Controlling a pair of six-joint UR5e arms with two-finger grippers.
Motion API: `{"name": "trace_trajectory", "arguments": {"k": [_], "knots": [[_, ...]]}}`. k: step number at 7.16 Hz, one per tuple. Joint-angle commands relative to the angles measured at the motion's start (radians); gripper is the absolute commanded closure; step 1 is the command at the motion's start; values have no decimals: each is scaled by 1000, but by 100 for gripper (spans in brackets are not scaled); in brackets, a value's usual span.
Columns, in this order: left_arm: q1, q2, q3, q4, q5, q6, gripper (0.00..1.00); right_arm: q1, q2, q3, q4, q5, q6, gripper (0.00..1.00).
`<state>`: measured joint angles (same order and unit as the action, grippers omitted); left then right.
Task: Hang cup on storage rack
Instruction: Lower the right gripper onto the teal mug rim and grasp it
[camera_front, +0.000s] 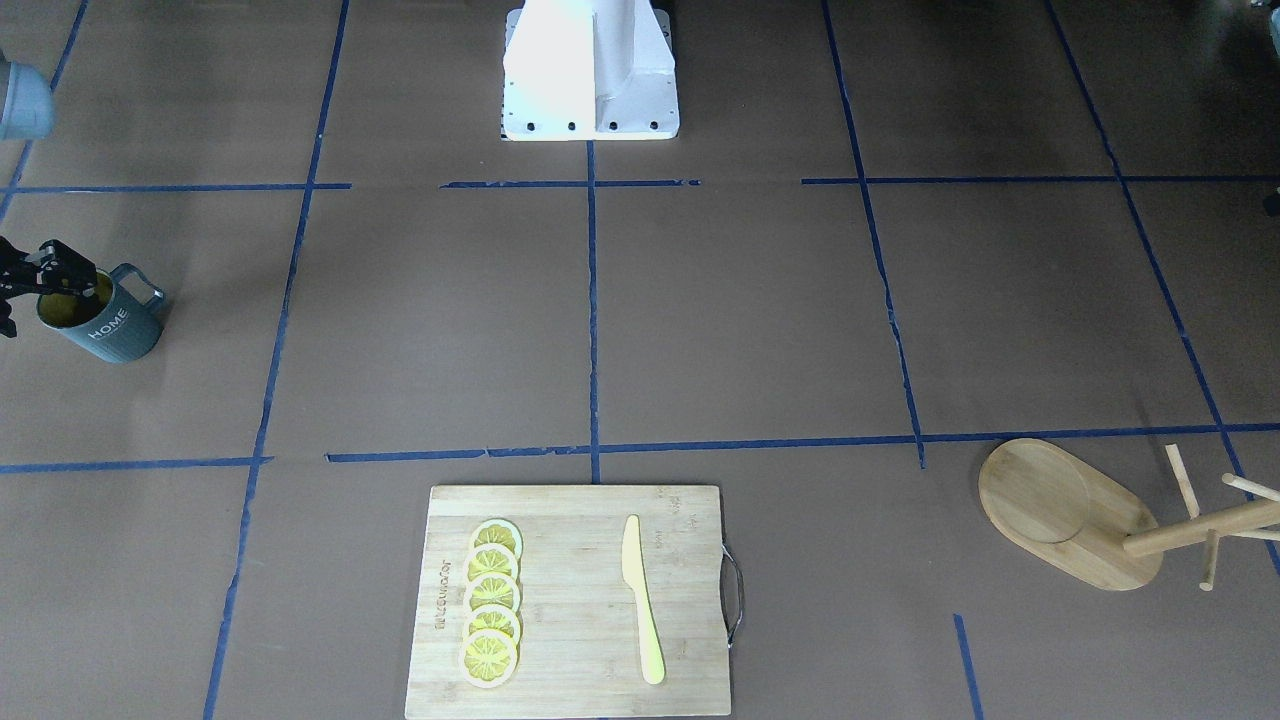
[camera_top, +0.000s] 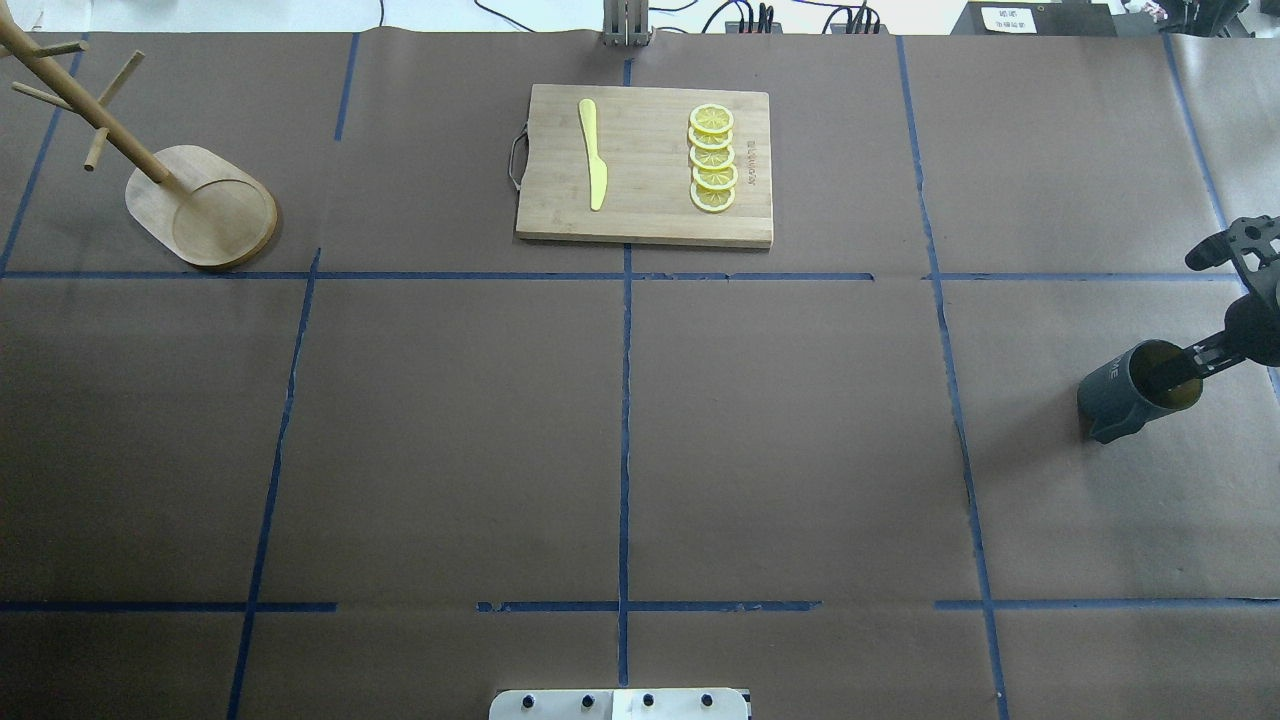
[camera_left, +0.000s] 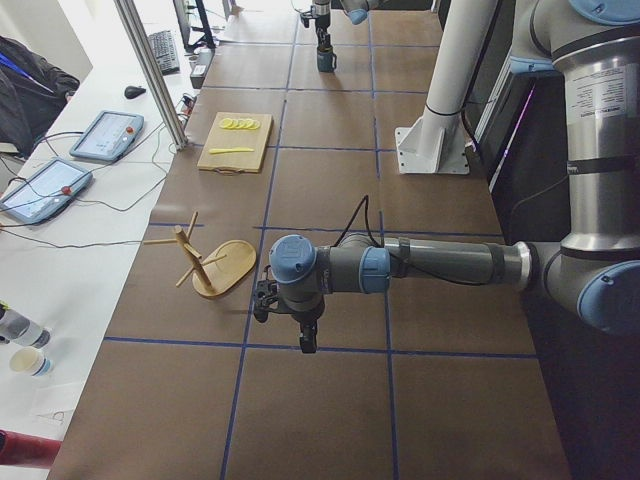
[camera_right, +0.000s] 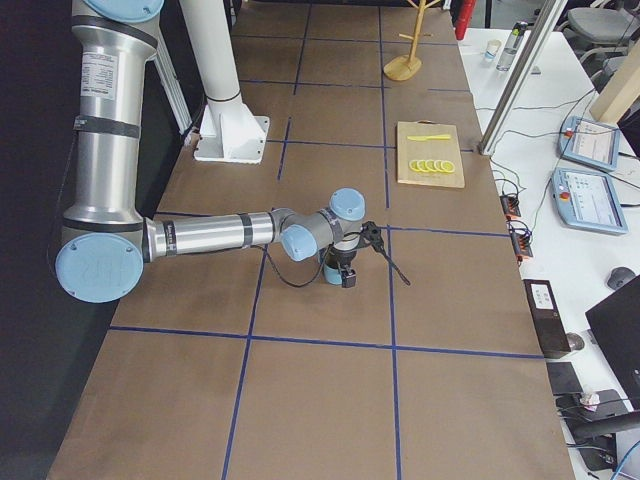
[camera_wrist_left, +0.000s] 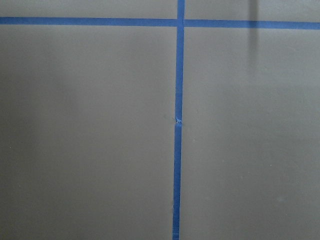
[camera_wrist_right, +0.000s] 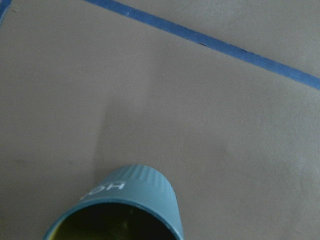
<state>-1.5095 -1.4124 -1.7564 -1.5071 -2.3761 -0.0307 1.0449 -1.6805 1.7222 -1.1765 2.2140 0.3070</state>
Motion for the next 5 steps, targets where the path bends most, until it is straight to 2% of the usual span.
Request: {"name": "trace_trajectory", "arguments": {"k": [1,2,5], "knots": [[0,1,0,1,0,0,0,-8,7,-9,3,-4,-11,85],[0,1,0,1,0,0,0,-8,10,-7,3,-3,-3,100],[0,1,0,1,0,0,0,-8,11,8,1,6,6,100]]}}
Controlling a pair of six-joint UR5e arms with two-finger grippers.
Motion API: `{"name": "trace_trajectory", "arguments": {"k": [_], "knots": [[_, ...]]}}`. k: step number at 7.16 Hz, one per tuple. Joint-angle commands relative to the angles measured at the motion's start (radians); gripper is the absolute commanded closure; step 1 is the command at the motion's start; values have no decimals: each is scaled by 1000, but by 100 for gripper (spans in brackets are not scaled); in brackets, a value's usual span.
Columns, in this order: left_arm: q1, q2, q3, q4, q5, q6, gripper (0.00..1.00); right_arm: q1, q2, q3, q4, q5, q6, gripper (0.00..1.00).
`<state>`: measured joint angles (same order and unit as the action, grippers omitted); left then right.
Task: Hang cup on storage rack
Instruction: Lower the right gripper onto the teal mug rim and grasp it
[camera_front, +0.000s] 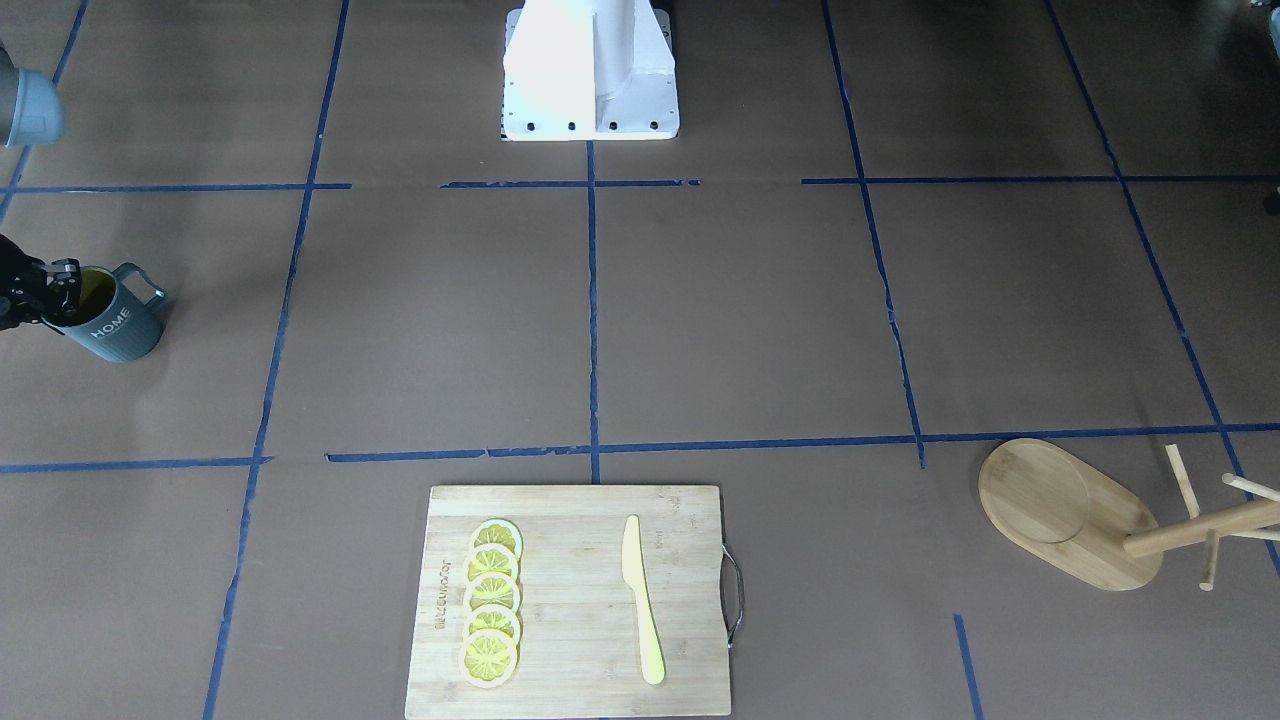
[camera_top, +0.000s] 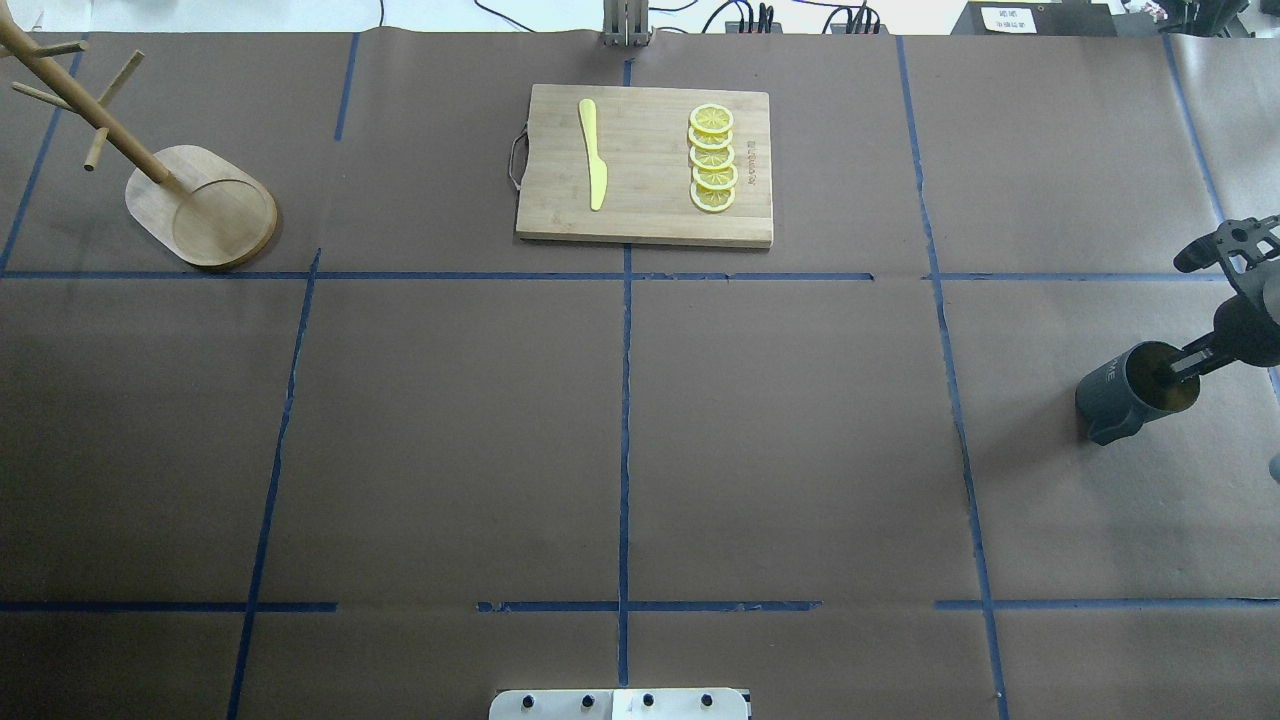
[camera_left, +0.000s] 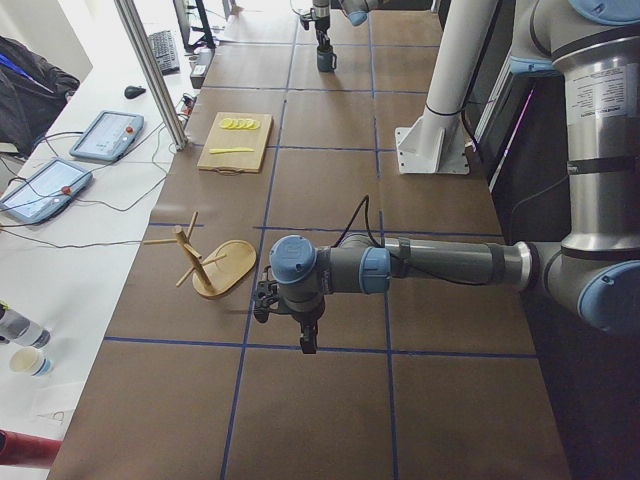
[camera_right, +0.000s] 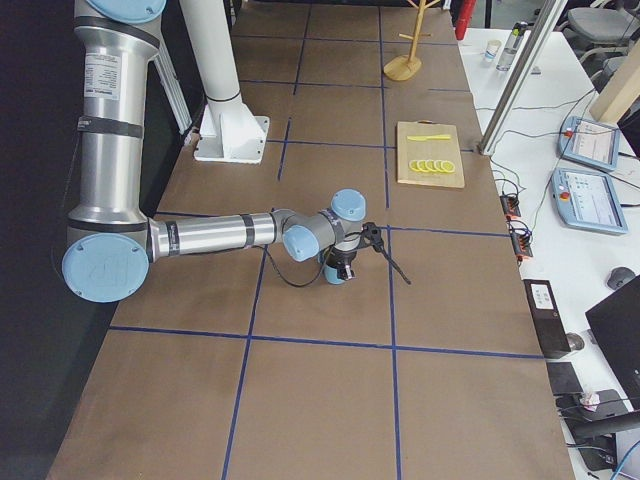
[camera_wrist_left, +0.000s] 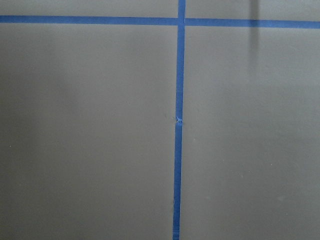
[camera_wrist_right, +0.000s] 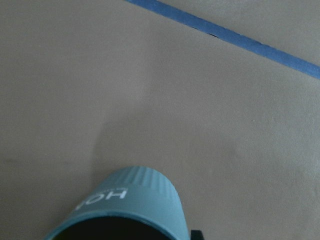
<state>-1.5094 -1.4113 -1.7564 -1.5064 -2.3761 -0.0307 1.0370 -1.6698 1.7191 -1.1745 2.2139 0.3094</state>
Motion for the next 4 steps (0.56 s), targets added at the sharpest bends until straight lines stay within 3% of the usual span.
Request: {"name": "trace_trajectory", "arguments": {"k": [1,2,4], "knots": [[0,0,-2,0,0,0,0,0,4,42,-14,10,45,100],[0,0,-3,0,0,0,0,0,34,65,-31,26,139,100],[0,2,-5,0,0,0,0,-40,172,155,-235,26,275,100]]}}
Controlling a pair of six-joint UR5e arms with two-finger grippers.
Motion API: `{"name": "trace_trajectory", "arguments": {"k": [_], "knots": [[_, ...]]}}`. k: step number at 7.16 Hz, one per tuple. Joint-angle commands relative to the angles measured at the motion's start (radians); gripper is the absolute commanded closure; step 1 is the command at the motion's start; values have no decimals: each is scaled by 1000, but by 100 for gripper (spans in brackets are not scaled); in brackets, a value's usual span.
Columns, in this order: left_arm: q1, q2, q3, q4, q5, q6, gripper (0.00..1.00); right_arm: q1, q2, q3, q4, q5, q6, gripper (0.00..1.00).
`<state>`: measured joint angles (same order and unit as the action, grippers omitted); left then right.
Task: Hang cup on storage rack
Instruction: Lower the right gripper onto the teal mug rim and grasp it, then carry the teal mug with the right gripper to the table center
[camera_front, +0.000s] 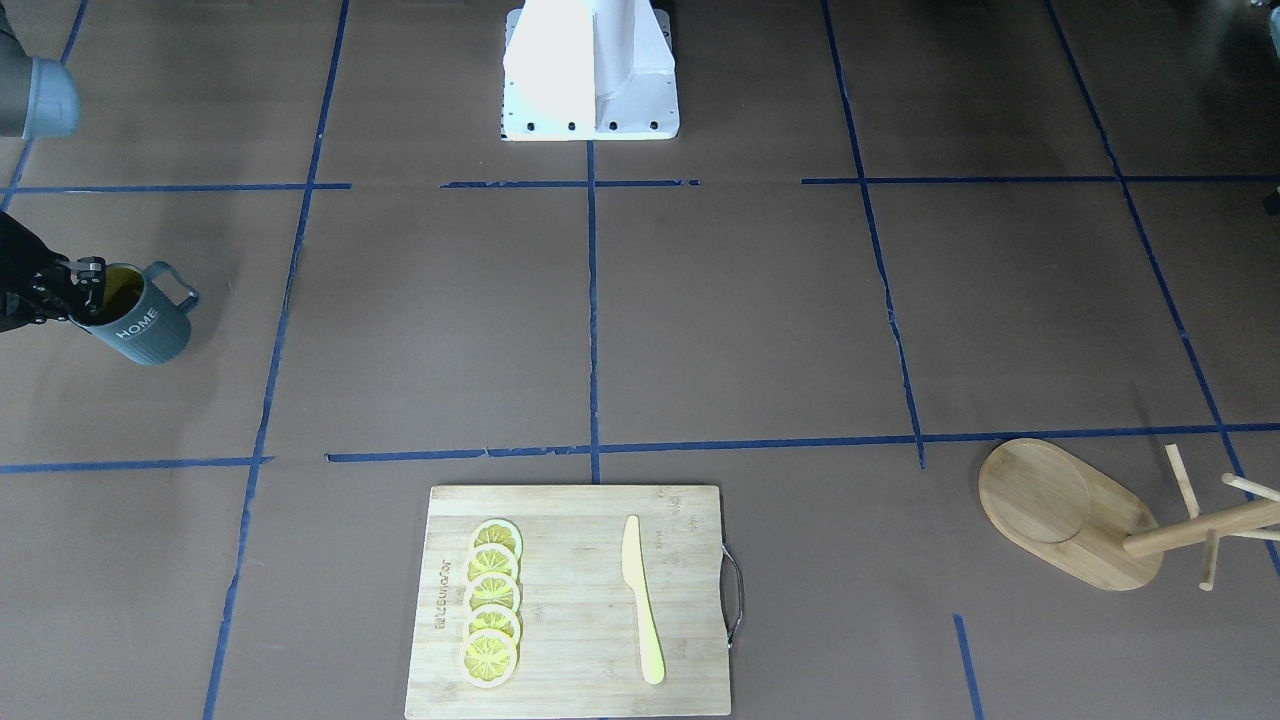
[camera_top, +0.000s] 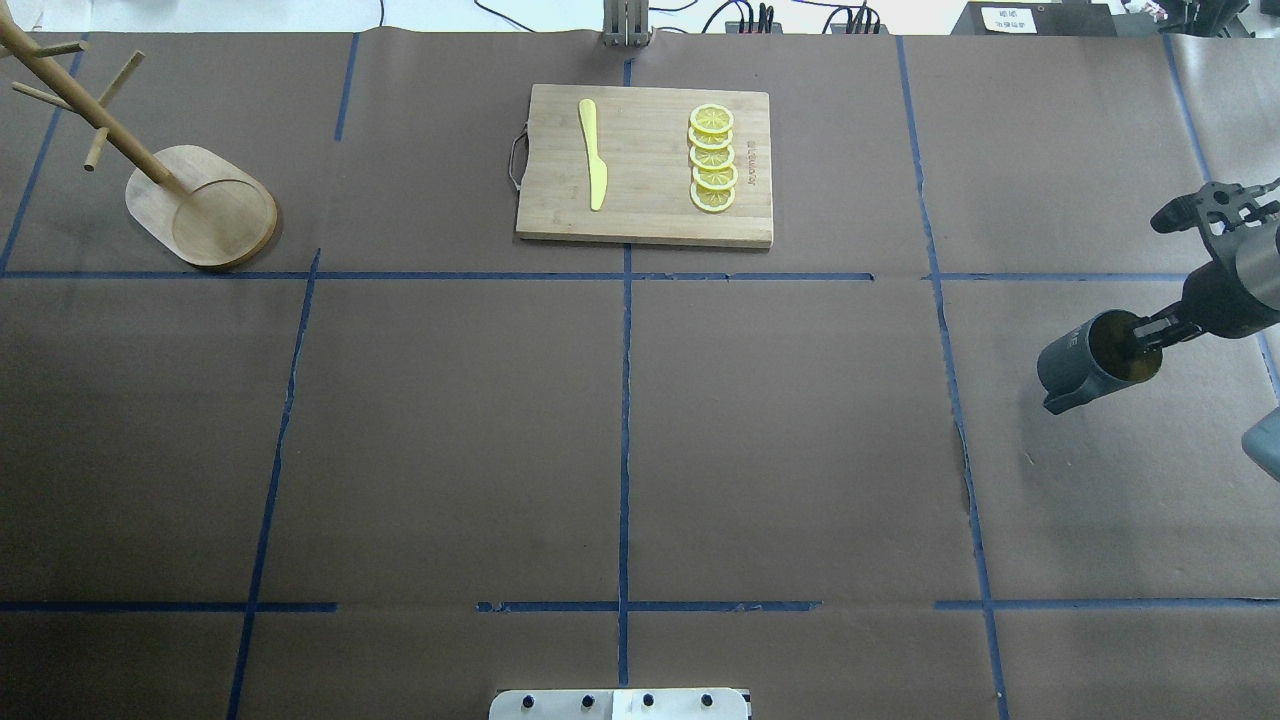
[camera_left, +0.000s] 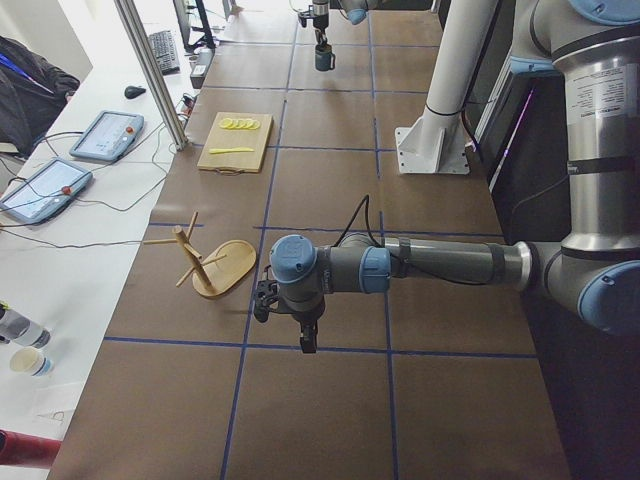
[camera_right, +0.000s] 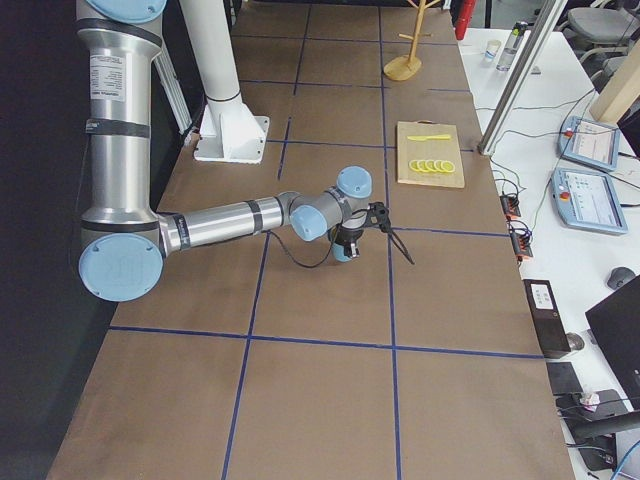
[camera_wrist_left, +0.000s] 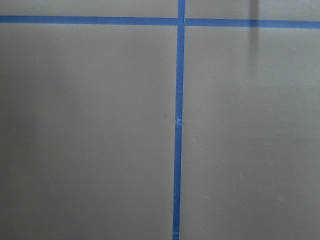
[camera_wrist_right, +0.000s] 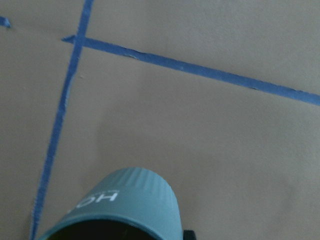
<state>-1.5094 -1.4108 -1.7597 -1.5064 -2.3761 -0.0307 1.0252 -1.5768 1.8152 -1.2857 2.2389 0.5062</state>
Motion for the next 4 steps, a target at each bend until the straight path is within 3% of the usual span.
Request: {"name": "trace_trajectory", "arguments": {"k": [1,4], "knots": [[0,3,-1,2,0,0,0,-63,172,100,-245,-7,134,100],[0,3,-1,2,0,0,0,-264,404,93,-314,-86,419,100]]}}
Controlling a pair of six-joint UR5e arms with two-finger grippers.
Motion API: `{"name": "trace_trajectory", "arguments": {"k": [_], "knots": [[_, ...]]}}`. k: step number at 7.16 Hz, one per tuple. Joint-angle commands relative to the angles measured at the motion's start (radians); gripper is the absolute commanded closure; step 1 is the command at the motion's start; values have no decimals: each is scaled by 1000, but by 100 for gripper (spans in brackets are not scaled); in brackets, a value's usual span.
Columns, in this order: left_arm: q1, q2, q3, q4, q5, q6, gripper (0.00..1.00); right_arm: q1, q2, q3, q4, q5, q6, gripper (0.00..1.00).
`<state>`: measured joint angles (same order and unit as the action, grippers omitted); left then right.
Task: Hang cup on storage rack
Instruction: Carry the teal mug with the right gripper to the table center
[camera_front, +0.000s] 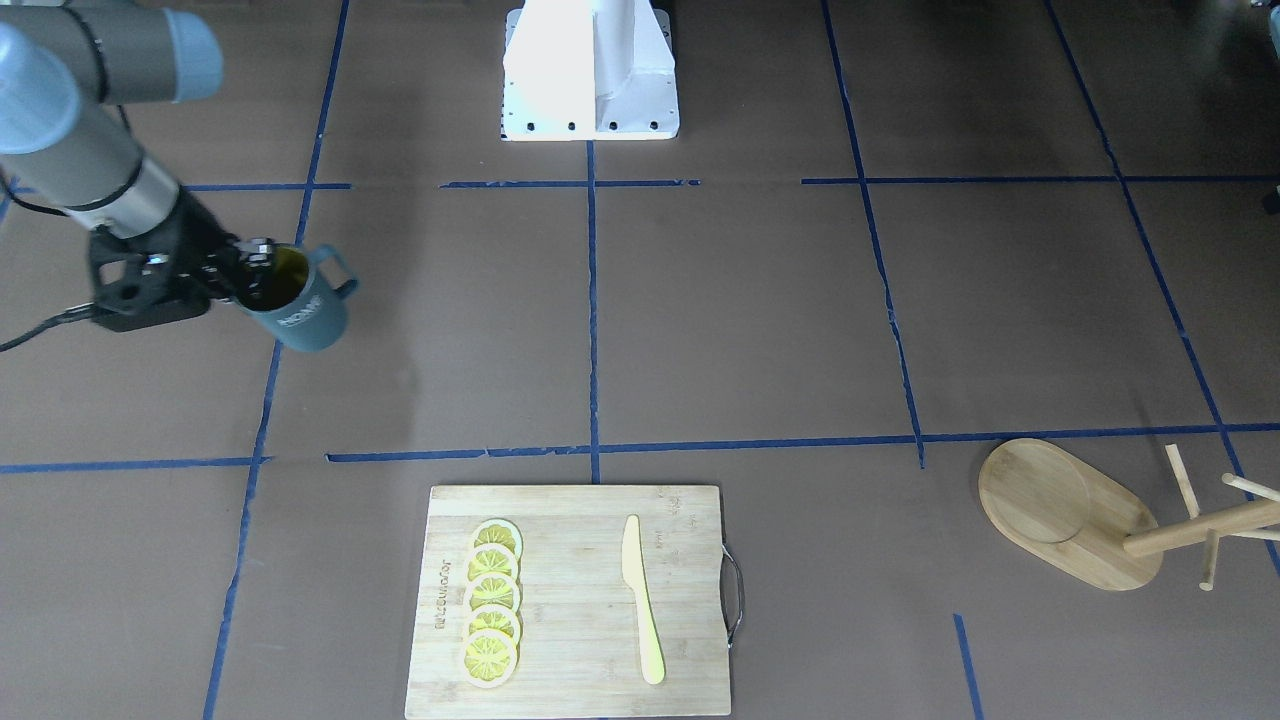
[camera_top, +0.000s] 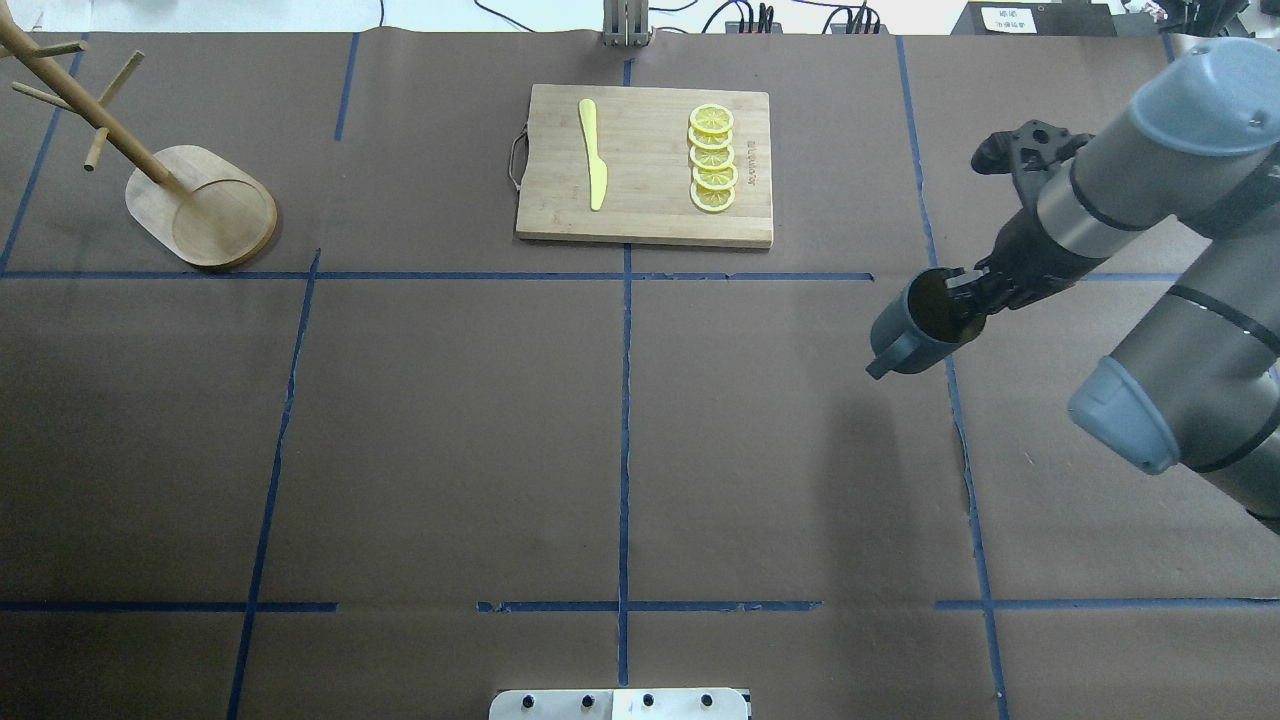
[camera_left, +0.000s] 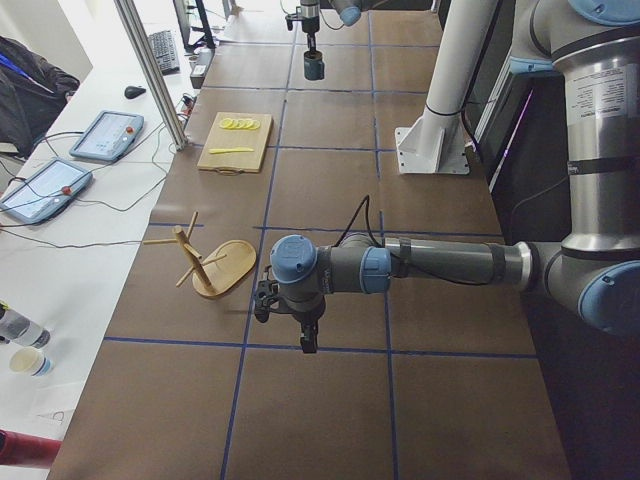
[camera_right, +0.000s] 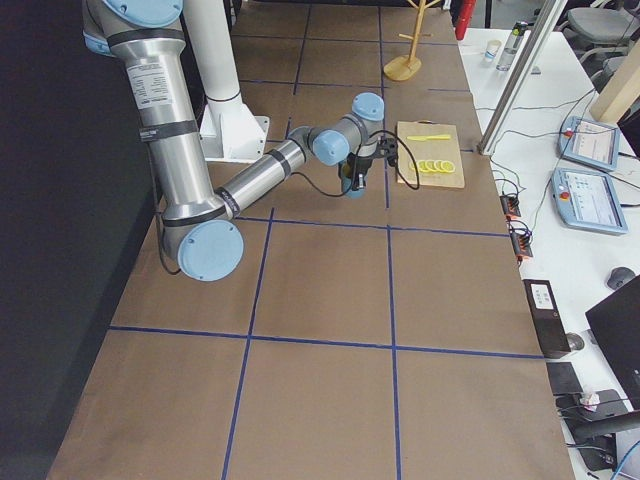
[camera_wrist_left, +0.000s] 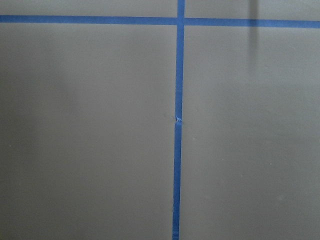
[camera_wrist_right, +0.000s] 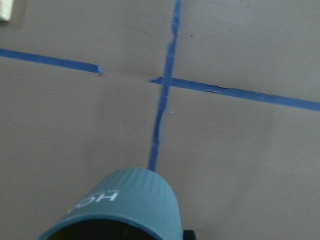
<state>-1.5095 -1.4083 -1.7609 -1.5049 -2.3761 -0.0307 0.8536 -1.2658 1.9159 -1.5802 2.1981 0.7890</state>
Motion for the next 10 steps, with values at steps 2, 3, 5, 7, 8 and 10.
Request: {"name": "trace_trajectory", "arguments": {"k": [2,3,5,7,8,10], "knots": [[0,0,-2,2,-2,0,0,-201,284,-91,-111,-148,255,100],[0,0,-2,2,-2,0,0,-247,386,-191,-110,-199,321,100],[0,0,3,0,-2,0,0,-322,472,-306,-99,-265,412,100],[0,0,5,0,-2,0,0,-355,537,-375,-99,-274,482,100],[0,0,3,0,-2,0,0,-357,560,-403,-99,-278,486,100],[0,0,4,0,-2,0,0,-357,550,-403,-99,-278,480,100]]}}
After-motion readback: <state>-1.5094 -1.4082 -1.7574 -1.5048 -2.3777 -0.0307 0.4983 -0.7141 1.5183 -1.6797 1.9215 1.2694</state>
